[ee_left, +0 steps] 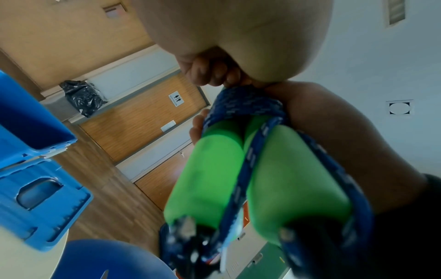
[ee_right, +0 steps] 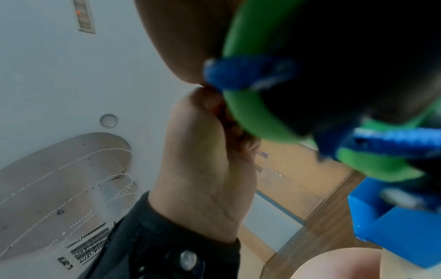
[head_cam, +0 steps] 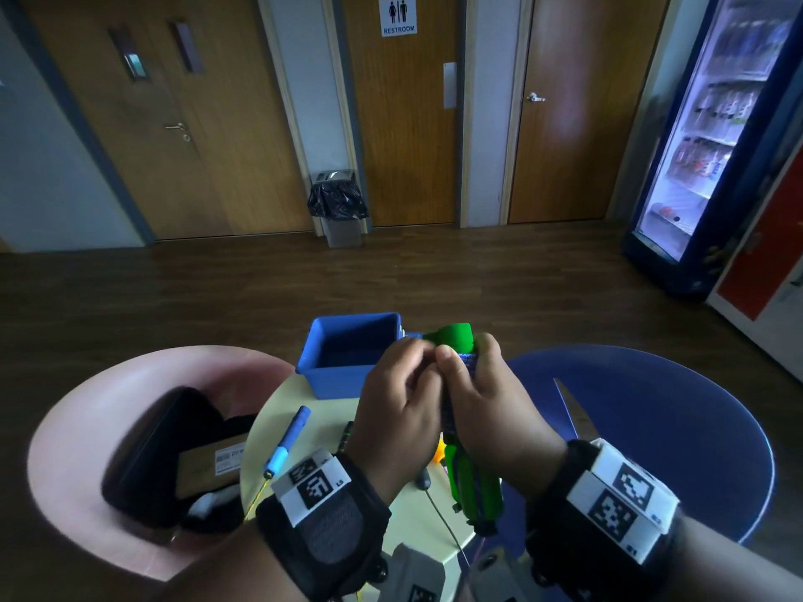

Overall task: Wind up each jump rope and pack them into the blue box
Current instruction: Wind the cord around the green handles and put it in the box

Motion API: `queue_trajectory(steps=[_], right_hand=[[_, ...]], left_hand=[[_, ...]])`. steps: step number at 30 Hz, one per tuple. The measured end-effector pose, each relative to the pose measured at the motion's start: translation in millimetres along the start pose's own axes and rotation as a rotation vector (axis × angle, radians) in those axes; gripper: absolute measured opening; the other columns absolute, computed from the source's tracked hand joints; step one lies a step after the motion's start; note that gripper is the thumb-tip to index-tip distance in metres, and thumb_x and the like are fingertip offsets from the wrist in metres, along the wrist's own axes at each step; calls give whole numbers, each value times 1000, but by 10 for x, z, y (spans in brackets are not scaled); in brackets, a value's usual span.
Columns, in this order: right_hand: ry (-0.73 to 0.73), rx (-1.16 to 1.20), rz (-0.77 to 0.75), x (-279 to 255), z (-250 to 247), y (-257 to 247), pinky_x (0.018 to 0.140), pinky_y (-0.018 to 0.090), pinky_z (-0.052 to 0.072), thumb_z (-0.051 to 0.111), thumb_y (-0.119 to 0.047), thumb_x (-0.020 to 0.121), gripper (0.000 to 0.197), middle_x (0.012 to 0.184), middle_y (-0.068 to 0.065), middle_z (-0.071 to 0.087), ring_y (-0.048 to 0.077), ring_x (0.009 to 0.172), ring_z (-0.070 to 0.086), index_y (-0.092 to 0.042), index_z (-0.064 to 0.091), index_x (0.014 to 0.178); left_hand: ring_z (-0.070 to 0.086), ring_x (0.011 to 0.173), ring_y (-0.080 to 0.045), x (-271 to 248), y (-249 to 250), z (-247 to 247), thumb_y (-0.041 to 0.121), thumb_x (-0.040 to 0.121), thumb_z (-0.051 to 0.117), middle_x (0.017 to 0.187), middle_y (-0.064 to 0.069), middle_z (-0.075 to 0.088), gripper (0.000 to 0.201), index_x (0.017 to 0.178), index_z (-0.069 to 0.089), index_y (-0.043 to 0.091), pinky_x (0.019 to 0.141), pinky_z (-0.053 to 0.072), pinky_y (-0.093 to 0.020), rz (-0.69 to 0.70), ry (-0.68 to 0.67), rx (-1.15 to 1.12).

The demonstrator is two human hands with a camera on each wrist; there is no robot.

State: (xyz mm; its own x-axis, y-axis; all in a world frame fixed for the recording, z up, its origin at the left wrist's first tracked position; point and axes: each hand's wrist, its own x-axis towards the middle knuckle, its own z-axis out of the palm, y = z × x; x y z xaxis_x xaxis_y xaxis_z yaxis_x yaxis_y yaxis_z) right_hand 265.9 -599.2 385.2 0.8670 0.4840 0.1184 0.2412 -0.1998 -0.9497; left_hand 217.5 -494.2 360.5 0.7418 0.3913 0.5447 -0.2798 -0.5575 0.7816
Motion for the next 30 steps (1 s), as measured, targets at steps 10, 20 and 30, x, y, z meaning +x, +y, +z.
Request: queue_trajectory(steps=[10,20,30], right_hand=[[-67,57,132,122,113,82,81,42,54,50,-43,100,30,85,7,66,15,76,63,-13,49,102],[-109,117,164,423,192,103,89,50,54,46,-56,98,43,100,16,68,23,88,66,-13,50,104],[-180,-32,126,745,807,171,62,26,47,46,-53,99,35,76,-2,61,7,64,57,-19,50,105]], left_hand=[[56,73,-18,-12,-177,-61,16,94,47,76,0,58,20,80,58,7,68,45,-29,-147,-48,-73],[64,89,-12,73,-345,-76,20,94,59,94,0,67,8,94,66,24,77,49,-19,-230,42,-23],[62,83,-28,303,-832,-575,23,85,42,82,-14,66,29,86,61,1,75,50,-42,-290,-25,-48]])
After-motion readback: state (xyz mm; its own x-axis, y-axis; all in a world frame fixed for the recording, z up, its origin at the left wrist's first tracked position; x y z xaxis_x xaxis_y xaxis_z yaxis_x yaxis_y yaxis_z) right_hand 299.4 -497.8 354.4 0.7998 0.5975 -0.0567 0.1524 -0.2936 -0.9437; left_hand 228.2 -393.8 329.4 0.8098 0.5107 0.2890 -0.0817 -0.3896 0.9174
